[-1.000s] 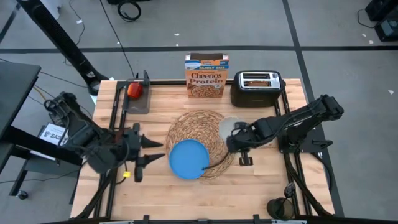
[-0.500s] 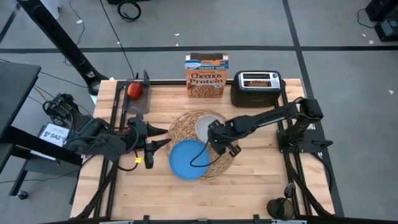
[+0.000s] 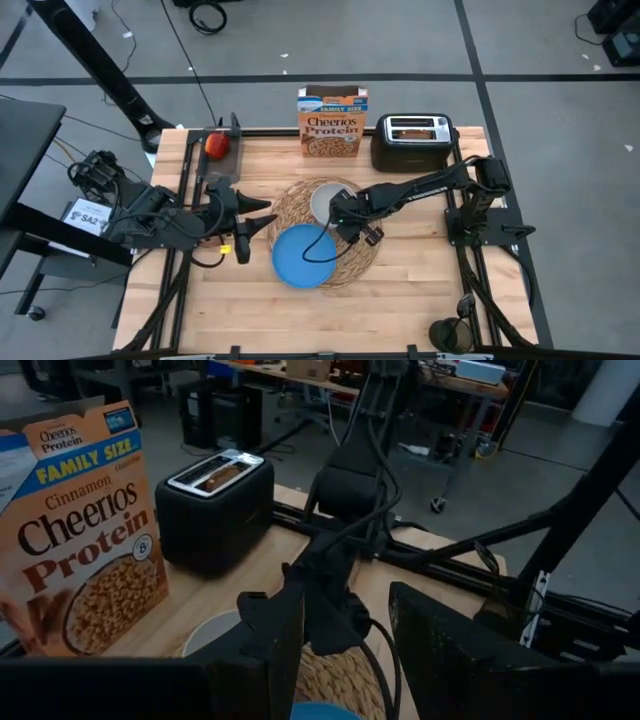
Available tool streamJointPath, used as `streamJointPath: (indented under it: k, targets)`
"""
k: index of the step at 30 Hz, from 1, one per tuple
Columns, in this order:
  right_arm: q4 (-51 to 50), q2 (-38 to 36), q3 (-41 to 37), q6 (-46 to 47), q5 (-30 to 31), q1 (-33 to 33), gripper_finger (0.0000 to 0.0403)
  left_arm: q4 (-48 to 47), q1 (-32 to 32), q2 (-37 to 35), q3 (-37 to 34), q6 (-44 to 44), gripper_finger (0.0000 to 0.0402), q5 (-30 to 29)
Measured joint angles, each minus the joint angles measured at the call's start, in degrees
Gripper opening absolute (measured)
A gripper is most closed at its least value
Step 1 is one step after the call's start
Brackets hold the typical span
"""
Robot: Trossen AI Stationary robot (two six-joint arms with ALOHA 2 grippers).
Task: Arrange a breakfast setting
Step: Put the white bowl on the brown table mat
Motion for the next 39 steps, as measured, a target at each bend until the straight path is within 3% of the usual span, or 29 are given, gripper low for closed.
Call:
streamJointPath:
  k: [6,14,22,28,39]
  targets:
    - [-0.07,0.00,0.00,0.04,-1.71,0.53,0.0075,0.08,0.00,0.00,0.00,-0.11,0.0155,0.00]
    - [-1.79,-3.23,1.85,1.00,2.25,3.06,0.0118,0.46,0.00,-0.12,0.00,-0.04,0.0155,0.04]
    - [-0.17,-9.32,2.89,13.17,2.07,3.70,0.0134,3.79,-0.23,-1.52,0.01,3.41,0.0155,0.23]
    - [-0.18,-5.29,2.83,15.70,-4.51,0.86,0.0135,9.69,-0.28,-1.53,0.02,8.51,0.0155,2.52]
    - [1.30,1.18,2.76,16.79,-3.85,0.64,0.0128,10.54,-1.33,-1.53,0.02,8.48,0.0155,3.52]
